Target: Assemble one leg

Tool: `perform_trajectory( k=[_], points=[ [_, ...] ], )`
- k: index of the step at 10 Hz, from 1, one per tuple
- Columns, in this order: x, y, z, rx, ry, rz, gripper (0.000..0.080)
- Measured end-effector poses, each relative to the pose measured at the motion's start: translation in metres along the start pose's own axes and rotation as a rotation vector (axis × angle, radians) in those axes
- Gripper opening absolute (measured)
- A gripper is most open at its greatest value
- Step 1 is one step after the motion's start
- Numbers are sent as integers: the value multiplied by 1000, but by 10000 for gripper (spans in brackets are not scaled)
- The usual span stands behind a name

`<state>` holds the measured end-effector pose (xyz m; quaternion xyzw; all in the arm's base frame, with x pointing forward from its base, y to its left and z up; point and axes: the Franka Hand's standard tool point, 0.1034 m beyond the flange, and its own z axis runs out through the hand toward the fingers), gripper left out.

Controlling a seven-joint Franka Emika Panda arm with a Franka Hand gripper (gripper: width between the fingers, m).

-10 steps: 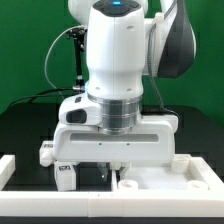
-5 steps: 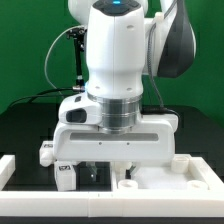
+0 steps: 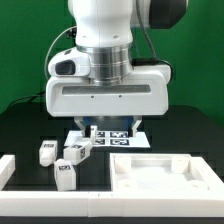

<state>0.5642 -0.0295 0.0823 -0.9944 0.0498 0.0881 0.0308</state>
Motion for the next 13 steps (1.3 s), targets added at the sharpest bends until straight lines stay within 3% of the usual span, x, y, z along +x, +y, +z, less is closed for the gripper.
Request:
perform_trajectory(
  k=[3, 6, 7, 11, 12, 13],
  points=[
    [-2, 3, 2, 2, -7, 8, 649],
    [-21, 42, 4, 20, -76, 90, 649],
    [-22, 44, 4, 33, -82, 107, 649],
    [-23, 43, 6, 25, -86, 84, 649],
    [-25, 46, 6, 15, -93, 47, 649],
    [-24, 53, 3, 23, -113, -17, 649]
  ],
)
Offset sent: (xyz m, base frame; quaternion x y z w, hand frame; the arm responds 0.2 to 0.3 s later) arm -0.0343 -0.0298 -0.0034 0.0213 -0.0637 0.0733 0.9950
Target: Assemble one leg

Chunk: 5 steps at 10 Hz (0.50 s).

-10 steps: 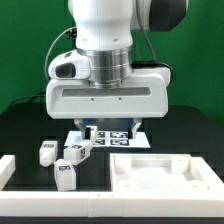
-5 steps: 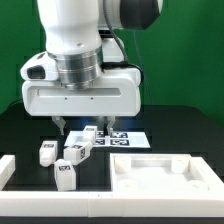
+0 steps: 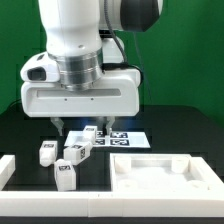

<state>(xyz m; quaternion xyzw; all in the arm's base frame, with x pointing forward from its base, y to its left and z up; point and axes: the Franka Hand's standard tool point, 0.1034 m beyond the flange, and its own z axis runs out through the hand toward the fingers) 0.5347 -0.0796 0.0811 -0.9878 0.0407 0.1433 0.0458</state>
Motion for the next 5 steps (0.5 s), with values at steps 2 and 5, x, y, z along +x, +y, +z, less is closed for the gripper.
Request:
perform_trajectory(
  k=[2, 5],
  points=[
    [13, -4, -10, -36, 0, -78, 649],
    [11, -3, -7, -29, -4, -70, 649]
  ],
)
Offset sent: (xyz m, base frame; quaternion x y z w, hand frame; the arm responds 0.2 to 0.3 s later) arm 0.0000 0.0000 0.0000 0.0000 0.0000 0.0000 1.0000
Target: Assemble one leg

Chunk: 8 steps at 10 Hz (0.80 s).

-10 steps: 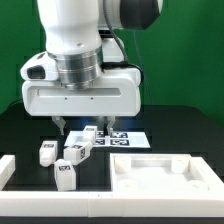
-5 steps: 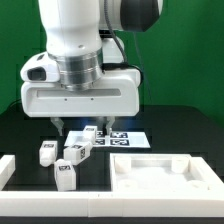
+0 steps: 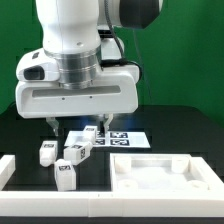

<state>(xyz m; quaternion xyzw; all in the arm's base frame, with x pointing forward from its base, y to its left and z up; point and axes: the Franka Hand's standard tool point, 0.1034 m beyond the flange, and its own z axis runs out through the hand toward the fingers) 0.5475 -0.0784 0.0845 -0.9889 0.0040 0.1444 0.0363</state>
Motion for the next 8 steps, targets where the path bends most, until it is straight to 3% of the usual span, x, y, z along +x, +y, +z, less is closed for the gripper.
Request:
perform_trajectory(
  k=[1, 3, 4, 5, 8],
  points=[
    [0, 3, 0, -6, -7, -18, 649],
    [14, 24, -13, -89, -86, -97, 649],
    [25, 23, -15, -124, -86, -103, 649],
    [23, 22, -10, -100, -88, -75, 649],
    [20, 26, -7, -111, -123, -104, 649]
  ],
)
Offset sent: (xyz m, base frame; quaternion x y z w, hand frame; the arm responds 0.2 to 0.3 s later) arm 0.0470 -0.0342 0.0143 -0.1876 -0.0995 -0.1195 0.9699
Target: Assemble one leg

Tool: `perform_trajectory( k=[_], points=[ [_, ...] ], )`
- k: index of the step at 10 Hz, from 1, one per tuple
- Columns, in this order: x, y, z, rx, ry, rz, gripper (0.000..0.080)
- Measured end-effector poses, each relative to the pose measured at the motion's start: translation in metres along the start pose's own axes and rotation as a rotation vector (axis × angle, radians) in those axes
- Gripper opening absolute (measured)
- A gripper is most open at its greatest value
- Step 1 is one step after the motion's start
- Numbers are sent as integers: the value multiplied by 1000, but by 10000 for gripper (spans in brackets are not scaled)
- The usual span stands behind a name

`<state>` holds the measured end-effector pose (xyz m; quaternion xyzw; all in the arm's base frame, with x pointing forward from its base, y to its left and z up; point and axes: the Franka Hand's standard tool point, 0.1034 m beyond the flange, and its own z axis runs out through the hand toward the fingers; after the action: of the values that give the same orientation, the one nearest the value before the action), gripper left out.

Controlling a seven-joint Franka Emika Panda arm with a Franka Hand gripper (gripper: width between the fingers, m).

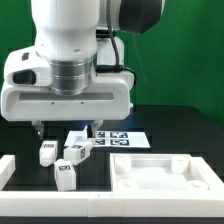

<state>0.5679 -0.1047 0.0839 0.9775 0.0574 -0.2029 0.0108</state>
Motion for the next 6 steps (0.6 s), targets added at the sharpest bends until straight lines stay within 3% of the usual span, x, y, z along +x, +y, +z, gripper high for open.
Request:
perform_trajectory(
  k=[2, 3, 4, 5, 6],
  points=[
    [9, 3, 2, -39, -115, -22, 649],
    [9, -1, 1, -37, -216, -25, 649],
    [22, -1, 3, -43, -268, -25, 649],
    [32, -4, 0, -57, -246, -35, 649],
    [16, -8, 2, -37, -326, -31, 649]
  ],
)
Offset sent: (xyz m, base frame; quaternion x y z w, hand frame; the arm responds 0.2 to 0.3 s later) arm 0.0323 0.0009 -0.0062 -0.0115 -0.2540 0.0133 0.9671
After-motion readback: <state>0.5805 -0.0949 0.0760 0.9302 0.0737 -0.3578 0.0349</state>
